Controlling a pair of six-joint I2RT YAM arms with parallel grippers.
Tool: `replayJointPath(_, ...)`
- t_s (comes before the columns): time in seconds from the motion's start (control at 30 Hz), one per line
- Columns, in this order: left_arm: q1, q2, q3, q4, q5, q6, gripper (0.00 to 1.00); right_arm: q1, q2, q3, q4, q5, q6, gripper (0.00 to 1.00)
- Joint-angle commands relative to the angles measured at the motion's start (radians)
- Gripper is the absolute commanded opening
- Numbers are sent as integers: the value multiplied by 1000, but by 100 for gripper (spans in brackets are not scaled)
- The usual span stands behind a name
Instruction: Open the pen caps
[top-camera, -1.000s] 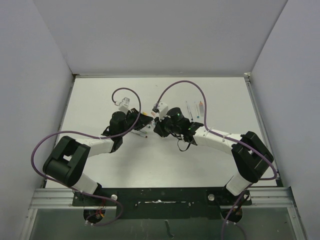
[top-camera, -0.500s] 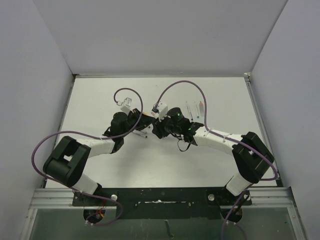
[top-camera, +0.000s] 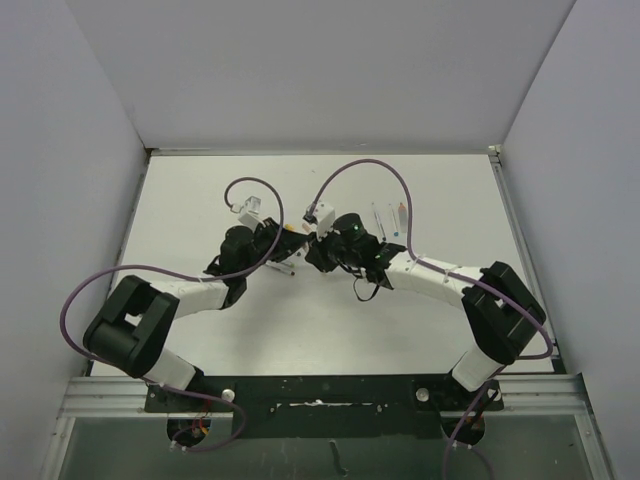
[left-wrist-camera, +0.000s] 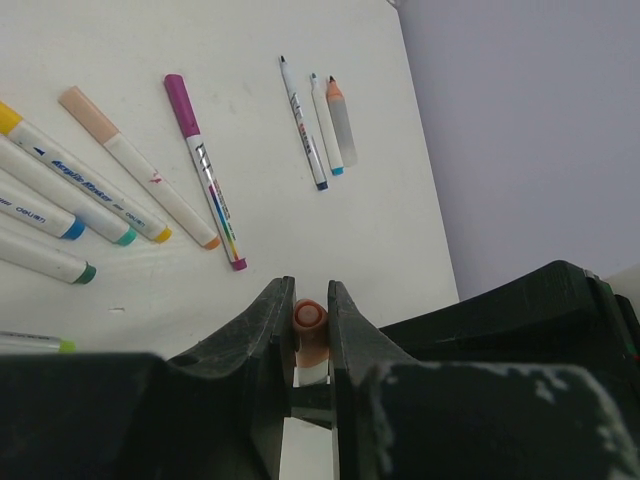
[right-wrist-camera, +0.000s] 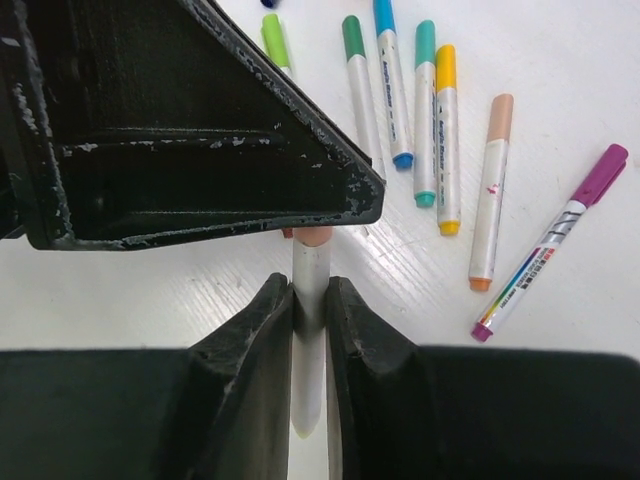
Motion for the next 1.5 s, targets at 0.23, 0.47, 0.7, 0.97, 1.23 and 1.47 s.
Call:
replayJointPath(0.23,222,-191,67,-114,-106,49,0,10,-110,-130,16,17,22,0)
replayJointPath(0.47,337,-200,85,-139,-51,27,0,0,-142,-138,-19,39,10,0)
replayJointPath(0.7,413,-194,128,-310,-1,84,0,-66,-134,-50,-123,185,7,0)
replayJointPath(0.97,456,-143,181,-526,-12,231,0,-227,-44,101,-209,250,27,0)
replayJointPath(1.23,463,-31,236,-624,-47,307,0,-274,37,163,-206,252,26,0)
replayJointPath(1.47,471,50,238,-616,-56,324,0,-290,75,170,-167,230,28,0)
